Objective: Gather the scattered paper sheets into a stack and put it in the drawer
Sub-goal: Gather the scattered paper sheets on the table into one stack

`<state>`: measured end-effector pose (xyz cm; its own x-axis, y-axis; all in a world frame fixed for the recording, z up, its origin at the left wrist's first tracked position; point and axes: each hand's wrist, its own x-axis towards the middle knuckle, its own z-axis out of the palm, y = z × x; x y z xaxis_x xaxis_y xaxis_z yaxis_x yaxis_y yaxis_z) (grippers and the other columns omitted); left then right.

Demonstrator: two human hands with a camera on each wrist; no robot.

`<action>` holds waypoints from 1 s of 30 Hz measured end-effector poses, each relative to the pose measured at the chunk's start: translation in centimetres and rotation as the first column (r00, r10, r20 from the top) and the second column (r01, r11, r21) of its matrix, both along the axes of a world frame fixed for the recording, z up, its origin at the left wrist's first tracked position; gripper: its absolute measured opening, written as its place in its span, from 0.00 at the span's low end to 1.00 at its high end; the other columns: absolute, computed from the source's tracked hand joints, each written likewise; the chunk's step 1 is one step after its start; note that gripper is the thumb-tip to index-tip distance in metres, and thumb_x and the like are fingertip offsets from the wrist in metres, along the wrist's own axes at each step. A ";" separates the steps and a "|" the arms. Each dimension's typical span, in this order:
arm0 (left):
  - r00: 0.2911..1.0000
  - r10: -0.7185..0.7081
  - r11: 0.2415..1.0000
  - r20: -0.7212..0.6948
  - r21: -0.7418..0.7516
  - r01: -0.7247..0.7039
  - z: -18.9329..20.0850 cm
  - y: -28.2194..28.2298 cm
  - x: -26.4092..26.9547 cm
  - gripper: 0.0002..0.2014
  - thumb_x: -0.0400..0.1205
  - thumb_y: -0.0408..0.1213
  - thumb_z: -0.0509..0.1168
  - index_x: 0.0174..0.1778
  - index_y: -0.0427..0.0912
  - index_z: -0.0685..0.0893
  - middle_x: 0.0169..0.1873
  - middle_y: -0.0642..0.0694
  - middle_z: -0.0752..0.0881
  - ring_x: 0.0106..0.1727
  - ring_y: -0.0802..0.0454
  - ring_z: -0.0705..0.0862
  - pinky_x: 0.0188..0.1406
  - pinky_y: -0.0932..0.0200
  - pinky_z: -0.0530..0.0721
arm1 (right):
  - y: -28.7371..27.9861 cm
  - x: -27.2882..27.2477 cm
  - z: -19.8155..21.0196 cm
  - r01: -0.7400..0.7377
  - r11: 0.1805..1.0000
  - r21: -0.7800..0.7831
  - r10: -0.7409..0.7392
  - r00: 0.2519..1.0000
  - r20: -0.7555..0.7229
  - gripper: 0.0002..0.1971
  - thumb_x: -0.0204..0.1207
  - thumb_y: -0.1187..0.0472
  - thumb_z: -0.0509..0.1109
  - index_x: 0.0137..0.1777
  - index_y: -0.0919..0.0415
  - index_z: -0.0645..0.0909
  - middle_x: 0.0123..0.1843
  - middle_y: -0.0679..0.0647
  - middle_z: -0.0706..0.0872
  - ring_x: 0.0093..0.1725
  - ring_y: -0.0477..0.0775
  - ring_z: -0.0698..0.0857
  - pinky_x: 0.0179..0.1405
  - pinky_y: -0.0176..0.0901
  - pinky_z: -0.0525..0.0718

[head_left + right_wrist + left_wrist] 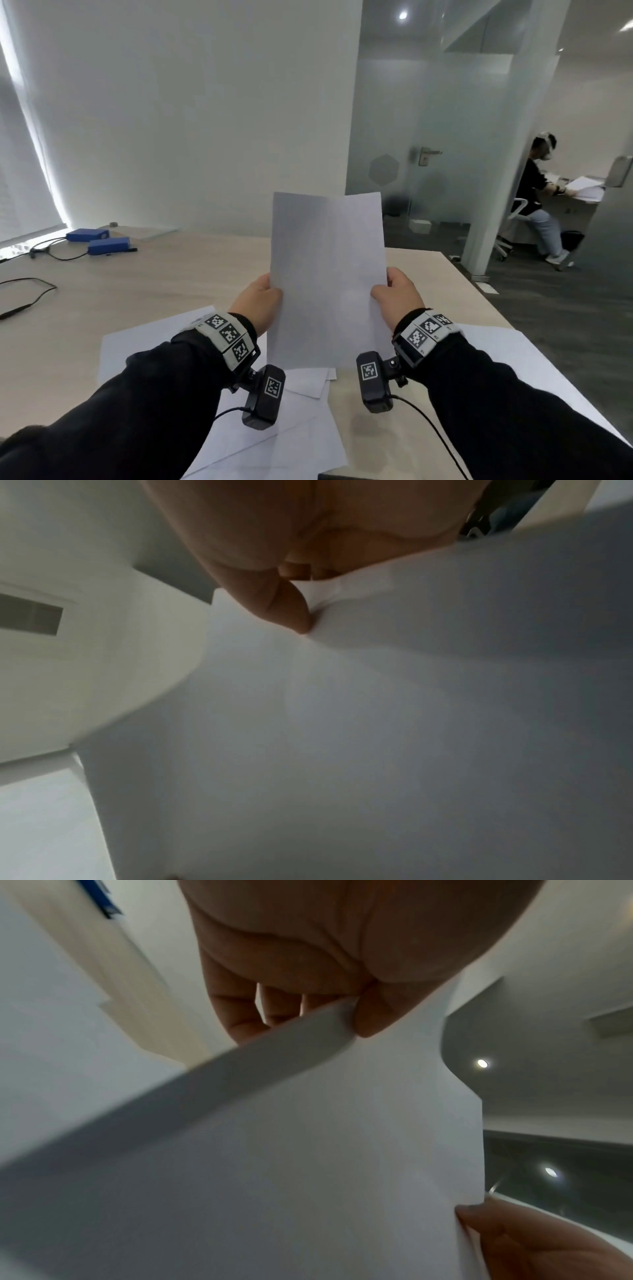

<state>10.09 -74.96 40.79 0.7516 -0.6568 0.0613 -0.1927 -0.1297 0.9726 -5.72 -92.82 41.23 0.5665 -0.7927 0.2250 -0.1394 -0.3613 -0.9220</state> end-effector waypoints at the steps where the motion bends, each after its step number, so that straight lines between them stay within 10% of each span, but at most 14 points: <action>1: 0.999 -0.036 0.998 0.038 0.050 0.034 0.3 -0.6 -0.8 0.15 0.74 0.34 0.57 0.49 0.53 0.84 0.47 0.45 0.91 0.48 0.41 0.89 0.52 0.42 0.88 | -0.7 -1.0 0.3 0.039 0.999 -0.010 -0.039 0.999 -0.003 0.11 0.76 0.71 0.64 0.52 0.56 0.80 0.44 0.51 0.86 0.40 0.50 0.84 0.34 0.39 0.78; 6: 0.984 -0.170 0.979 0.056 0.120 0.162 0.6 -4.6 -6.0 0.18 0.79 0.30 0.63 0.64 0.50 0.75 0.47 0.42 0.89 0.41 0.42 0.89 0.27 0.57 0.85 | -5.5 -8.1 0.6 0.225 0.974 -0.017 -0.226 0.969 -0.101 0.18 0.73 0.69 0.70 0.61 0.54 0.82 0.46 0.51 0.87 0.44 0.55 0.86 0.37 0.39 0.79; 10: 0.951 -0.300 0.935 -0.073 0.173 0.309 -1.2 -9.0 -11.2 0.19 0.77 0.27 0.59 0.62 0.47 0.80 0.43 0.42 0.92 0.34 0.47 0.89 0.25 0.59 0.83 | -7.8 -15.6 0.0 0.337 0.933 -0.125 -0.359 0.869 -0.341 0.17 0.74 0.69 0.68 0.61 0.58 0.87 0.59 0.57 0.87 0.60 0.61 0.85 0.58 0.45 0.81; 18: 0.865 -0.428 0.835 -0.260 0.253 0.489 -4.7 -14.8 -19.9 0.10 0.77 0.22 0.64 0.50 0.37 0.83 0.37 0.41 0.88 0.27 0.49 0.88 0.25 0.60 0.81 | -9.9 -25.6 -2.4 0.454 0.880 -0.141 -0.454 0.714 -0.533 0.17 0.74 0.75 0.62 0.60 0.70 0.86 0.62 0.67 0.87 0.64 0.68 0.84 0.63 0.51 0.81; 23: 0.885 -0.397 0.840 -0.241 0.292 0.457 -5.4 -15.2 -20.5 0.07 0.82 0.32 0.67 0.47 0.43 0.74 0.44 0.37 0.86 0.37 0.41 0.86 0.40 0.43 0.87 | -10.4 -27.1 -3.1 0.448 0.890 -0.082 -0.411 0.712 -0.569 0.20 0.82 0.63 0.64 0.73 0.62 0.80 0.74 0.57 0.81 0.73 0.60 0.78 0.70 0.44 0.73; 26: 0.910 -0.367 0.856 -0.190 0.313 0.411 -5.1 -14.6 -18.7 0.12 0.84 0.39 0.67 0.61 0.43 0.76 0.47 0.41 0.86 0.39 0.45 0.87 0.33 0.54 0.84 | -10.1 -26.2 -2.8 0.452 0.887 -0.097 -0.428 0.721 -0.545 0.19 0.81 0.59 0.65 0.72 0.58 0.80 0.71 0.55 0.83 0.69 0.59 0.81 0.67 0.45 0.76; 30: 0.940 -0.326 0.884 -0.098 0.322 0.340 -4.3 -13.2 -15.1 0.10 0.83 0.43 0.67 0.57 0.44 0.84 0.53 0.44 0.89 0.45 0.50 0.87 0.34 0.59 0.81 | -8.3 -22.2 -2.0 0.367 0.926 -0.088 -0.365 0.812 -0.455 0.15 0.81 0.58 0.65 0.66 0.55 0.83 0.62 0.51 0.86 0.60 0.55 0.84 0.60 0.43 0.78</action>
<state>-5.01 -88.12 36.51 0.4825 -0.8459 -0.2274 -0.2428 -0.3786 0.8931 -27.88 -101.11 39.24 0.2711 -0.9625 0.0113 -0.6636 -0.1954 -0.7221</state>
